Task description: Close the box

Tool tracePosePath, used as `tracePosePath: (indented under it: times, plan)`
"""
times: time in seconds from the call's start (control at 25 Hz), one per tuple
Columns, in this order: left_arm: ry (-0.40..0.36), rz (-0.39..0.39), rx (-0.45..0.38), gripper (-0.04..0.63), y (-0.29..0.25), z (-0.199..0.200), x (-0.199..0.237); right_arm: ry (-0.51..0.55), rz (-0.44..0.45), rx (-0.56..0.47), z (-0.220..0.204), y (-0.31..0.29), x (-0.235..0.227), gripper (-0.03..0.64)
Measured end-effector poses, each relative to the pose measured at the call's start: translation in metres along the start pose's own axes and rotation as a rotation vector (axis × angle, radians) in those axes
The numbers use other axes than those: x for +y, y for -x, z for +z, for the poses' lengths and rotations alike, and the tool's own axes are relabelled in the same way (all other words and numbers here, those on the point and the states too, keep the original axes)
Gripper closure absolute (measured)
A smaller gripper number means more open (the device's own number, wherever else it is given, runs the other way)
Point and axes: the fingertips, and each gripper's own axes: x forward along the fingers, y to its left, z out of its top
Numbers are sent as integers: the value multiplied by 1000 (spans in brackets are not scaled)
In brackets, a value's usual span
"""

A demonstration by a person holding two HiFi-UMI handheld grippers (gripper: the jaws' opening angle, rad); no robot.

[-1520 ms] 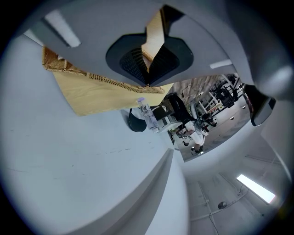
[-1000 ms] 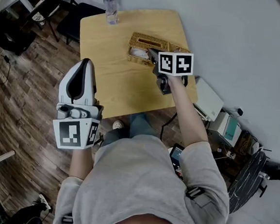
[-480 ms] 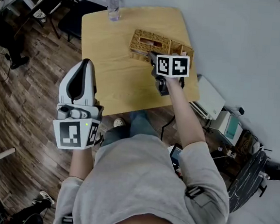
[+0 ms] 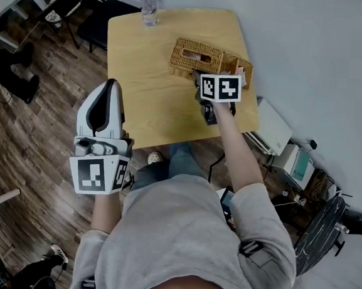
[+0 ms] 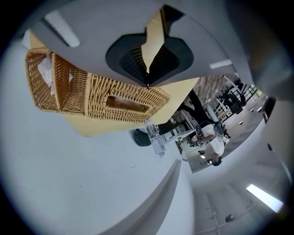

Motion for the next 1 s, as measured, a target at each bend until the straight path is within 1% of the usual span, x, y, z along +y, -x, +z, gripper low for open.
tracePosePath:
  times: [0.32, 0.52, 0.76, 1.0]
  plan:
    - [-3, 7, -3, 537, 5, 2, 3, 8, -24, 9, -7, -4, 0, 595]
    - [-6, 7, -7, 537, 6, 3, 3, 16, -22, -7, -8, -4, 0, 594]
    - [-9, 0, -20, 538, 5, 8, 3, 58, -10, -64, -4, 1, 8, 594]
    - [-5, -25, -44, 538, 1, 14, -2, 124, -62, -178, 15, 30, 19, 595]
